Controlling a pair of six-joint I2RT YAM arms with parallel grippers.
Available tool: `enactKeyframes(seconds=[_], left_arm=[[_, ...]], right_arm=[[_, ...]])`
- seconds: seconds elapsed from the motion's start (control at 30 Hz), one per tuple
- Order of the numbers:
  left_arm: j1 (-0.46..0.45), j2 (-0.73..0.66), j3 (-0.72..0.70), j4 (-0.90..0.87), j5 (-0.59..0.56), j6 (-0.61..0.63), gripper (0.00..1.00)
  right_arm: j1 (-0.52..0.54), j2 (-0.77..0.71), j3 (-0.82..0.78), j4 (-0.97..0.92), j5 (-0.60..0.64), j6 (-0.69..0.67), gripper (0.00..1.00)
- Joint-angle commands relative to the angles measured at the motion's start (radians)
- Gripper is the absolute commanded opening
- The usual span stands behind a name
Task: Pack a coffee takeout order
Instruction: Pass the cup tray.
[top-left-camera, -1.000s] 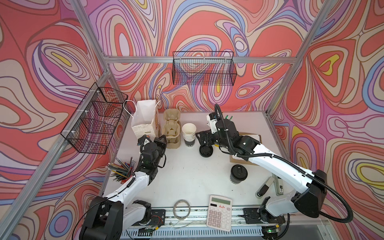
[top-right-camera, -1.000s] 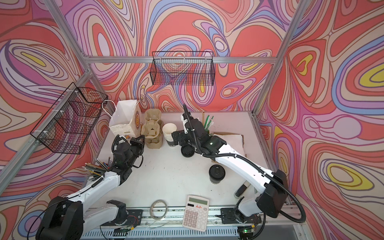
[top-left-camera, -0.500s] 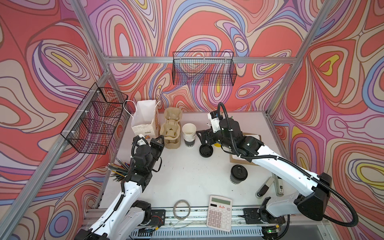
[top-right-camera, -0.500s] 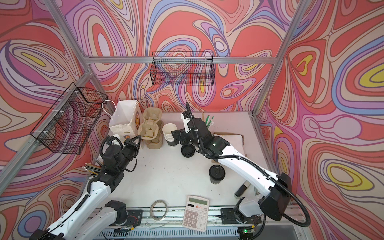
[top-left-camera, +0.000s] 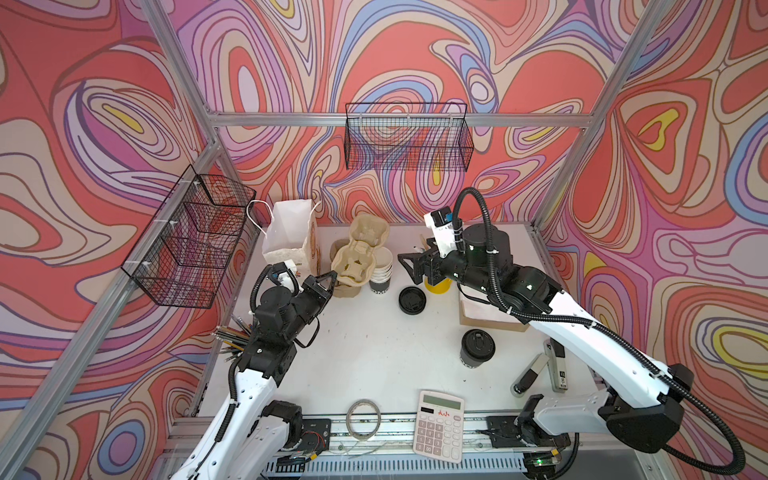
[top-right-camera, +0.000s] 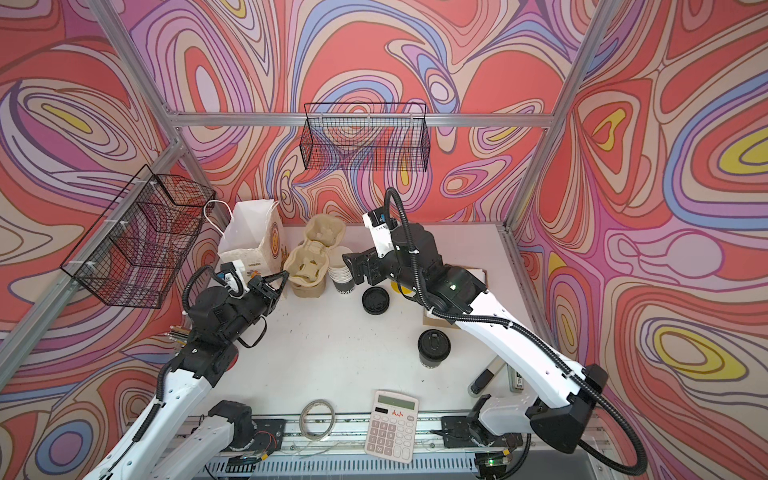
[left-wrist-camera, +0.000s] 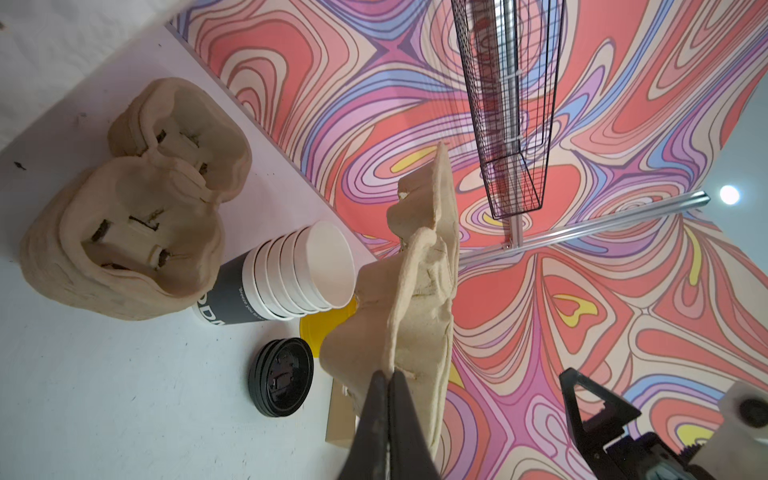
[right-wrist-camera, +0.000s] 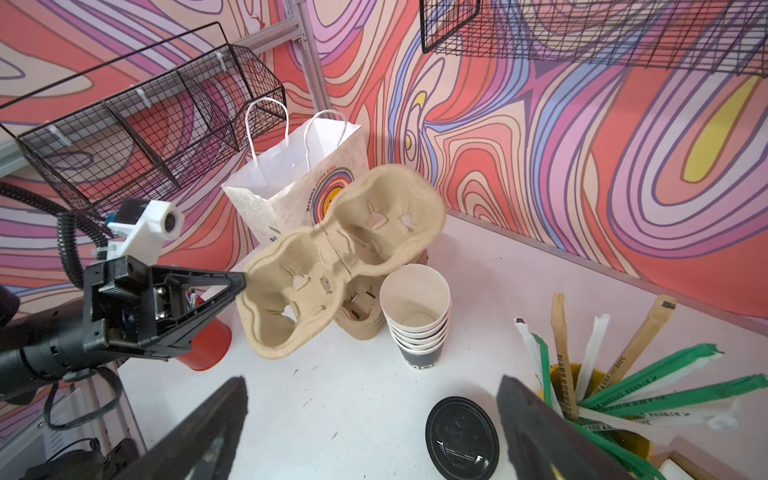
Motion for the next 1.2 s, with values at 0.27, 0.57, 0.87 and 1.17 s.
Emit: enactKeyframes(seconds=[0.27,0.57,0.87,1.17], left_arm=[[0.003,0.081,0.105,-0.128,0.312,0.185,0.0],[-0.013,0.094,0.14,-0.291,0.338,0.298,0.0],[-0.106,0.143,0.169,-0.387,0.295,0.388,0.0],[-0.155,0.189,0.169,-0.328,0.296,0.382,0.0]], right_arm=[[0.004,0.178,0.187,-0.22,-0.043,-0.011,0.98],[0.028,0.223,0.165,-0.288,0.014,0.065,0.9],[0.055,0.213,0.041,-0.272,0.018,0.144,0.86],[0.08,0.179,-0.077,-0.231,0.047,0.185,0.81]])
